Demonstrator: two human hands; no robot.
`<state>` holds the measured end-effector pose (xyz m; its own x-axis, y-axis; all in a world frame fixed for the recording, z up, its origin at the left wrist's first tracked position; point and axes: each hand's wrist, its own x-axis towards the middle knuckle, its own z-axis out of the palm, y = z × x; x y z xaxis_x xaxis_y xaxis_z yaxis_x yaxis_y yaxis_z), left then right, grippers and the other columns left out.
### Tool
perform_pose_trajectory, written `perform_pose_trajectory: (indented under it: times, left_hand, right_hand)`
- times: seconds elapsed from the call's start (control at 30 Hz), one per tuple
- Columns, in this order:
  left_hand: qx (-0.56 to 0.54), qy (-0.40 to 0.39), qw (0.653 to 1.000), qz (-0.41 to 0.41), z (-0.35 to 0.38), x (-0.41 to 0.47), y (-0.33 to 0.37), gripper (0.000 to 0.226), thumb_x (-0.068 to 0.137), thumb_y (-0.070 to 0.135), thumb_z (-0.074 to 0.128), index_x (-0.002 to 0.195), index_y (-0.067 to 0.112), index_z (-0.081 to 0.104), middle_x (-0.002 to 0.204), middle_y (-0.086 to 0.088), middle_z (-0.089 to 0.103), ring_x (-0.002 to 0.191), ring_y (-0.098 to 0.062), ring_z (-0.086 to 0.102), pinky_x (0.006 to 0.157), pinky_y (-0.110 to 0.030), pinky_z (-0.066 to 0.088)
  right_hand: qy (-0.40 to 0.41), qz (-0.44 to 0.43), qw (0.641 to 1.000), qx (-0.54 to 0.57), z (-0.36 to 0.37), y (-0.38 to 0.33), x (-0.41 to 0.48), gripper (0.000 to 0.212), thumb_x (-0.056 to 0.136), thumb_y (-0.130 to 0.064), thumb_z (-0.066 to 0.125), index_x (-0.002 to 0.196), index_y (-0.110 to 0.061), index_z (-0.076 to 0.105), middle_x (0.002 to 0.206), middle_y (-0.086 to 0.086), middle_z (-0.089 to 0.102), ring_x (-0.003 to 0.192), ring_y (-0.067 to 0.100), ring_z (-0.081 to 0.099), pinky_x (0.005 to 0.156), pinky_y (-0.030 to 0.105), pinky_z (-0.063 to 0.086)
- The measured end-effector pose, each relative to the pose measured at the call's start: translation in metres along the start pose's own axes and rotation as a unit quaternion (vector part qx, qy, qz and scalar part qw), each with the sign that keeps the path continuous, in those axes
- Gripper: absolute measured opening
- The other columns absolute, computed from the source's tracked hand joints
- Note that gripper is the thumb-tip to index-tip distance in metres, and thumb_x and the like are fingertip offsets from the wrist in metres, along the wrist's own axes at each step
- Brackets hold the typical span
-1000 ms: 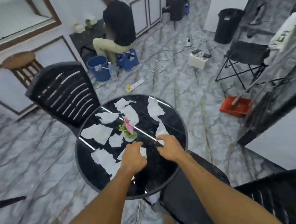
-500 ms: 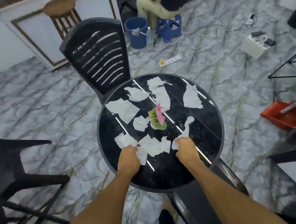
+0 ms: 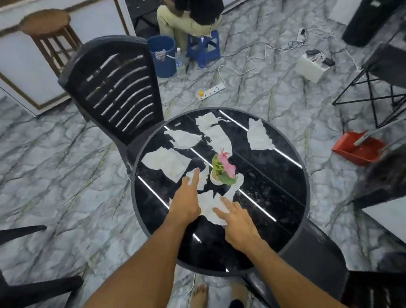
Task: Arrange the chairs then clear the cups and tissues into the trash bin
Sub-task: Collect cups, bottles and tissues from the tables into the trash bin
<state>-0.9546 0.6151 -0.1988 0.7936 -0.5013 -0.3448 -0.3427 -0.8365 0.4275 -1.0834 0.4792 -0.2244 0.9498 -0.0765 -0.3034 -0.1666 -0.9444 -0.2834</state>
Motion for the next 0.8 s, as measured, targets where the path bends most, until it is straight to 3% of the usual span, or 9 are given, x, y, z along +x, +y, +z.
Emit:
perform_pose_trajectory:
  times: [0.07,0.1,0.17,0.23,0.3,0.47,0.67,0.73,0.8]
  left_hand:
    - [0.040,-0.041,0.998,0.022,0.001,0.018,0.001,0.115,0.074,-0.012,0.060,0.156,0.038,-0.003,0.164,-0.011,-0.006,0.101,-0.026,0.062,0.075,-0.034,0.056]
    - [0.061,-0.063,0.996,0.034,0.002,0.024,0.000,0.106,0.077,-0.011,0.058,0.157,0.034,0.005,0.164,-0.011,-0.006,0.114,-0.029,0.058,0.085,-0.035,0.055]
    - [0.075,-0.084,0.992,0.052,0.006,0.023,-0.001,0.074,0.082,-0.008,0.054,0.150,0.019,0.039,0.159,-0.011,0.023,0.131,-0.031,0.048,0.100,-0.038,0.048]
    - [0.034,-0.057,0.996,0.057,0.014,0.011,-0.006,0.036,0.083,-0.004,0.053,0.114,0.007,0.067,0.125,-0.009,0.055,0.115,-0.028,0.059,0.093,-0.036,0.051]
    - [-0.019,-0.035,0.999,0.032,0.020,-0.009,-0.009,0.016,0.081,-0.003,0.054,0.086,0.004,0.066,0.099,-0.004,0.061,0.093,-0.021,0.063,0.084,-0.040,0.055]
    - [-0.153,-0.061,0.986,0.019,0.018,-0.046,0.011,0.025,0.077,-0.007,0.051,0.085,0.005,0.072,0.084,-0.006,0.064,0.076,-0.019,0.064,0.072,-0.038,0.059]
    - [-0.157,-0.059,0.978,0.122,0.008,-0.059,0.089,0.030,0.081,-0.002,0.057,0.106,0.001,0.073,0.103,-0.007,0.067,0.093,-0.019,0.063,0.082,-0.027,0.052]
    - [-0.157,-0.076,0.970,0.169,0.008,-0.073,0.130,0.025,0.079,-0.006,0.056,0.097,-0.004,0.073,0.094,-0.004,0.066,0.088,-0.019,0.062,0.082,-0.029,0.052]
    - [-0.159,-0.093,0.959,0.217,0.012,-0.092,0.173,0.023,0.077,-0.010,0.053,0.087,-0.007,0.072,0.082,-0.007,0.066,0.081,-0.023,0.064,0.077,-0.036,0.056]
  right_hand:
    - [0.013,-0.019,1.000,-0.001,0.010,-0.001,0.005,0.054,0.083,0.000,0.058,0.131,-0.024,0.057,0.150,-0.001,0.040,0.115,0.023,0.043,0.092,0.035,0.047]
    - [0.022,-0.020,1.000,-0.008,0.015,-0.002,0.008,0.043,0.082,0.001,0.058,0.118,-0.023,0.064,0.138,-0.004,0.052,0.105,0.019,0.045,0.086,0.032,0.049]
    - [0.061,0.017,0.998,0.017,0.022,-0.003,0.007,0.030,0.082,0.002,0.058,0.097,-0.021,0.070,0.107,-0.007,0.063,0.089,0.013,0.048,0.074,0.024,0.048]
    - [0.086,0.111,0.981,0.135,0.025,-0.006,0.004,0.034,0.083,0.005,0.055,0.101,-0.017,0.075,0.099,-0.003,0.067,0.089,0.014,0.056,0.075,0.019,0.046]
    - [0.100,0.195,0.945,0.242,0.020,-0.008,0.001,0.037,0.083,0.003,0.052,0.110,-0.011,0.074,0.103,0.004,0.071,0.092,0.018,0.065,0.082,0.021,0.051]
    - [0.133,0.274,0.902,0.306,-0.003,-0.003,-0.026,0.035,0.078,0.001,0.055,0.104,-0.009,0.076,0.094,-0.001,0.071,0.086,0.009,0.061,0.079,0.015,0.047]
    - [0.205,0.344,0.859,0.318,-0.047,0.034,-0.095,0.023,0.073,-0.003,0.059,0.065,-0.023,0.068,0.069,-0.012,0.058,0.069,0.018,0.048,0.060,0.019,0.040]
    - [0.258,0.352,0.839,0.325,-0.066,0.050,-0.134,0.027,0.066,0.005,0.053,0.059,-0.015,0.068,0.055,-0.011,0.057,0.054,0.012,0.050,0.052,0.021,0.042]
    - [0.304,0.376,0.813,0.324,-0.082,0.065,-0.177,0.026,0.066,0.008,0.052,0.070,-0.006,0.073,0.062,0.003,0.070,0.051,0.014,0.057,0.047,0.026,0.046]
